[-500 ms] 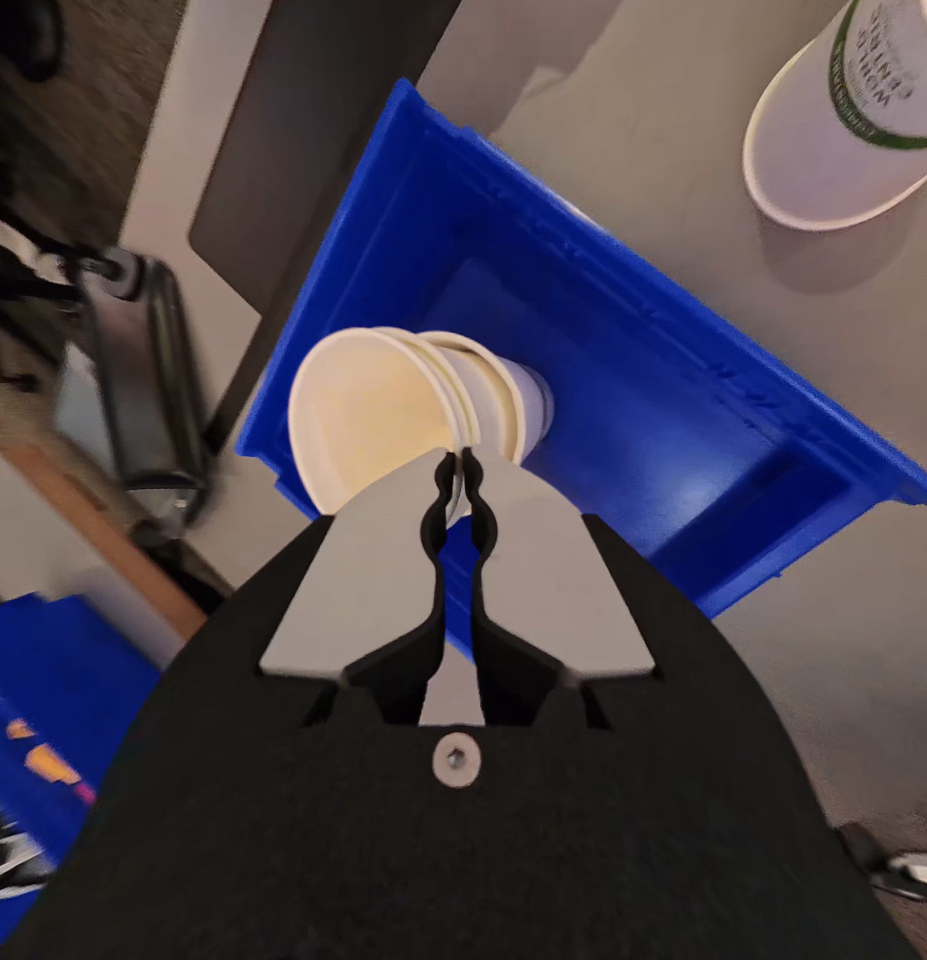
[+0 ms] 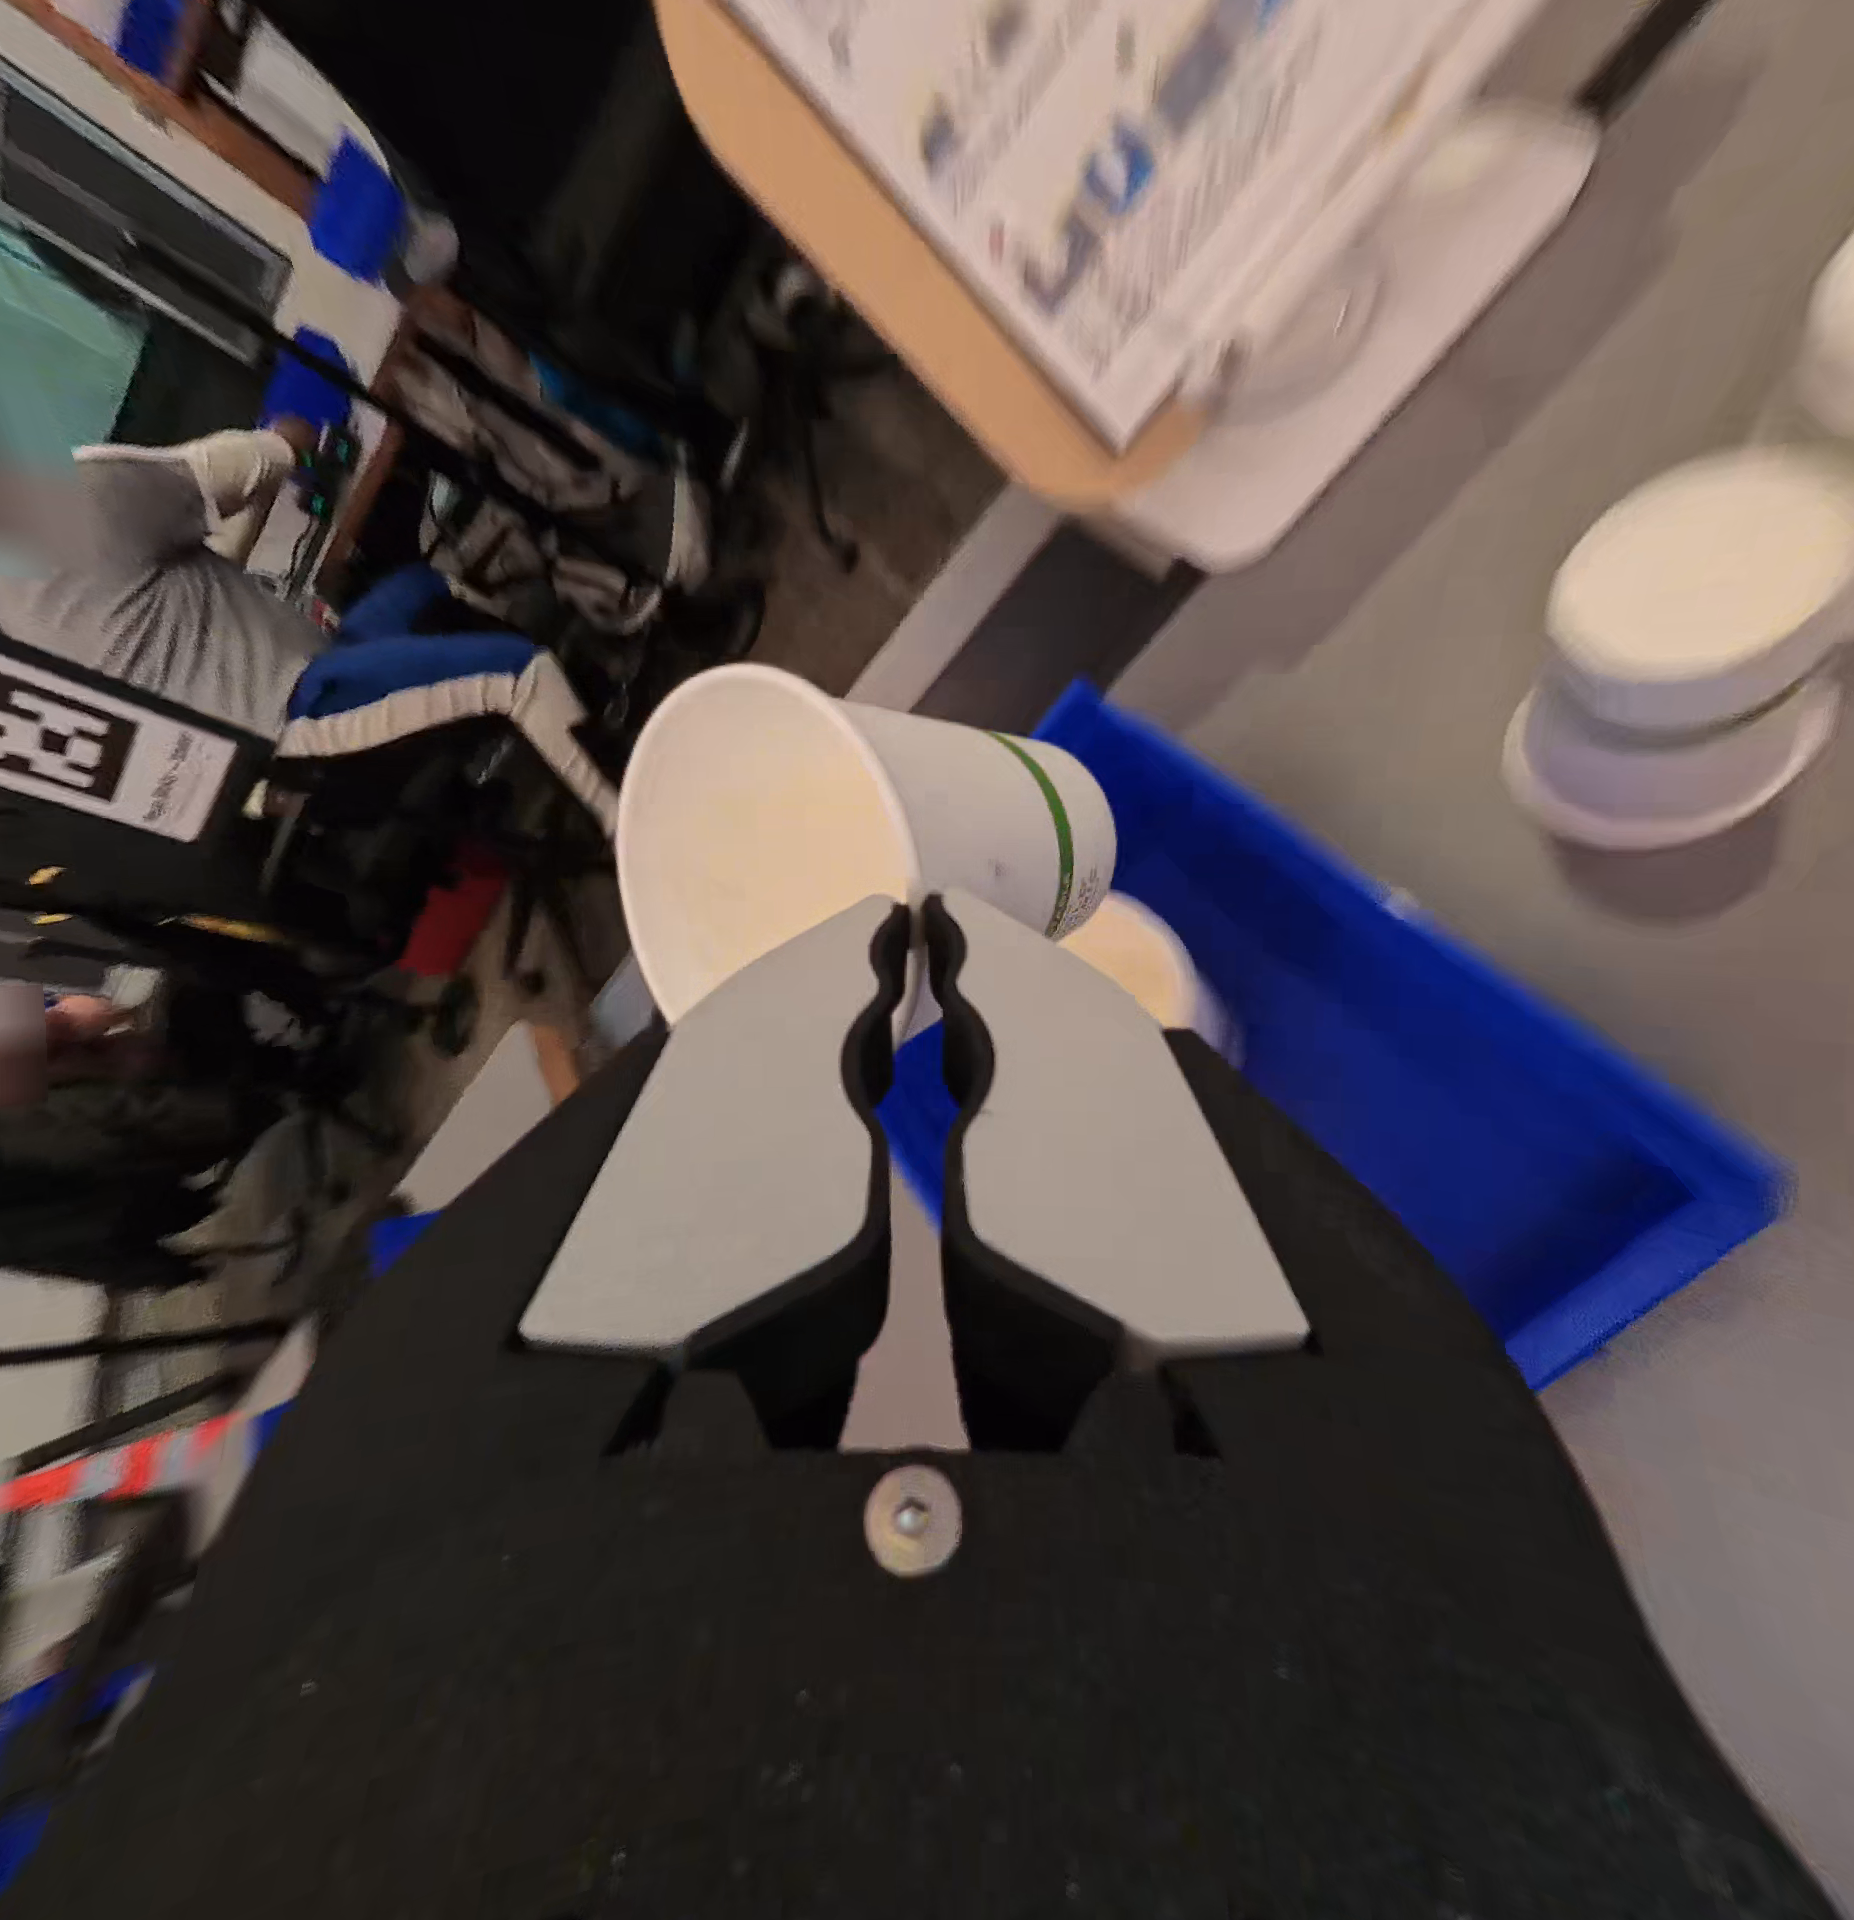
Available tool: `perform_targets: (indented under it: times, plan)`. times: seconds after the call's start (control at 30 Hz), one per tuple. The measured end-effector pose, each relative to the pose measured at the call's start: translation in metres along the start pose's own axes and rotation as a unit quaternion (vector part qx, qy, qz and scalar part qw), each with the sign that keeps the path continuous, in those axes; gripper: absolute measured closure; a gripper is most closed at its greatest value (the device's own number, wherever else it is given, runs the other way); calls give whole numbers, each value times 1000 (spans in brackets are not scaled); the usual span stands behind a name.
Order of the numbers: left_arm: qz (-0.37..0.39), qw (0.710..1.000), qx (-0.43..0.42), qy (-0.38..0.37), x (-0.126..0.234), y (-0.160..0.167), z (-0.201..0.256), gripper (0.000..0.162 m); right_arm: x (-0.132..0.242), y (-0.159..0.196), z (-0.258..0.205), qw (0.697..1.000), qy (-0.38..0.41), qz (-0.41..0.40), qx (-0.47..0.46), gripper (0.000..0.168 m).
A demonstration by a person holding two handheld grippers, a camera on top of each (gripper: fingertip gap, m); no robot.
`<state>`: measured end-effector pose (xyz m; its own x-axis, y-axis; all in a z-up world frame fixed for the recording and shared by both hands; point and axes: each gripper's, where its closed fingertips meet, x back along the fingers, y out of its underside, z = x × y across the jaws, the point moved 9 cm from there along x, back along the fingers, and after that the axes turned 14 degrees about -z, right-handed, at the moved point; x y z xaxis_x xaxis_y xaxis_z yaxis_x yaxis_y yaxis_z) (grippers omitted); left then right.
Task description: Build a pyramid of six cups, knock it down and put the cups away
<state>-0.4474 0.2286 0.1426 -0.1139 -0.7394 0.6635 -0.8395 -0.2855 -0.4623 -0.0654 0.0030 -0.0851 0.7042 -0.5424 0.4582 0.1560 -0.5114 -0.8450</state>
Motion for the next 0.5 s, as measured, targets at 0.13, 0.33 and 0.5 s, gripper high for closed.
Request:
perform_targets:
  times: [0.13, 0.33, 0.5]
  plan:
    - [133, 982, 90, 95, 38, -14, 25, 159, -10, -30, 3, 997, -45, 55, -7, 92]
    - [264, 919, 138, 259, 62, -59, 100, 159, -19, -96, 9, 976, -136, 171, -15, 73]
    - [308, 879, 139, 338, 69, -91, 156, 159, -14, -127, 13, 950, -190, 241, -56, 64]
